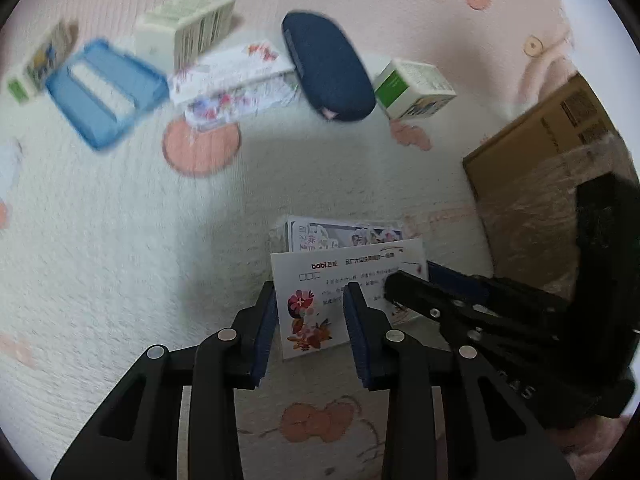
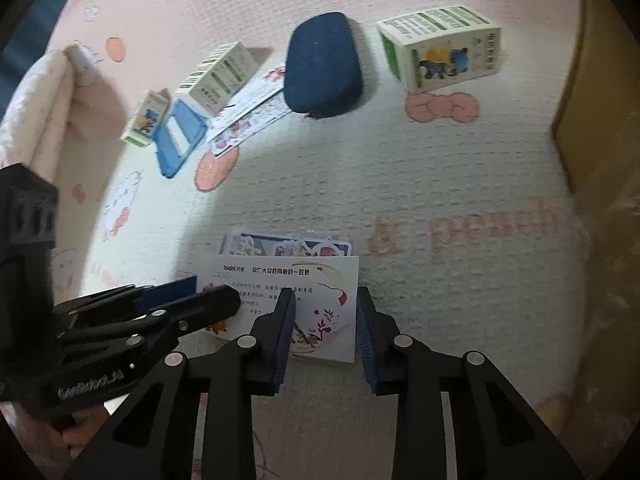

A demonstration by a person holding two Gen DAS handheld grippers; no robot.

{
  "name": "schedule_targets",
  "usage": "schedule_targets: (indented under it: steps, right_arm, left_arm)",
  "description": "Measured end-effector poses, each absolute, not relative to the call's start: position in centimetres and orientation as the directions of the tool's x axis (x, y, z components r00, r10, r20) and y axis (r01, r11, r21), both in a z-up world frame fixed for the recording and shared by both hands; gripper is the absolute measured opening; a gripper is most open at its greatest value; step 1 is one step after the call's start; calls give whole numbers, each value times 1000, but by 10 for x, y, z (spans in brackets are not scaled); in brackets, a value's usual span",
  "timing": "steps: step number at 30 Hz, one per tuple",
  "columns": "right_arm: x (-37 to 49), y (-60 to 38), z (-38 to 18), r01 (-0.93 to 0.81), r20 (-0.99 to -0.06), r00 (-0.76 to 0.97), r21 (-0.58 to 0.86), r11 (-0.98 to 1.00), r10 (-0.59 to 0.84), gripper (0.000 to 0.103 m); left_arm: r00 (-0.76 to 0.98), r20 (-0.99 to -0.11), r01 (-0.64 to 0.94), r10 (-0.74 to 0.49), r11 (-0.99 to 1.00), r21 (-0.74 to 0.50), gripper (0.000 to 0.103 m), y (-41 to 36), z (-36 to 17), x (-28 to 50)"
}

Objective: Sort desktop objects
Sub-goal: 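Lift the flower card with the left gripper and carry it over the box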

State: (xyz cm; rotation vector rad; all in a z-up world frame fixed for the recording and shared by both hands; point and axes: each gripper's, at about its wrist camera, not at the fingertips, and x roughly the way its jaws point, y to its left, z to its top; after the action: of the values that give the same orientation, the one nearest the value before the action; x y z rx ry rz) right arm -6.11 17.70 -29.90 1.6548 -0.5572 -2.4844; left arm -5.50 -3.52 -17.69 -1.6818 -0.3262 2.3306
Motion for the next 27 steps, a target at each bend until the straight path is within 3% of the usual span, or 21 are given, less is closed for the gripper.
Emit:
schedule_targets:
  steps: [5,16,27]
  right_arm:
    - [-56,176,-262,-85,-834,-486,344,-935,-262,22]
    - [-39,185,-160,-66,-750,-651,206,-976,-114,21]
    - [28,251,-69,-209,-627,-774,133,-969,81,22]
  left_arm:
    - [-365,-860,-69,357,-931,-357,36,-45,-148,-60]
    - [-518,-744,-164,422,-903,-398,36,-20,-60,-57]
    - [-579,-609,-389,542,-840,-378,36,80,31,-55]
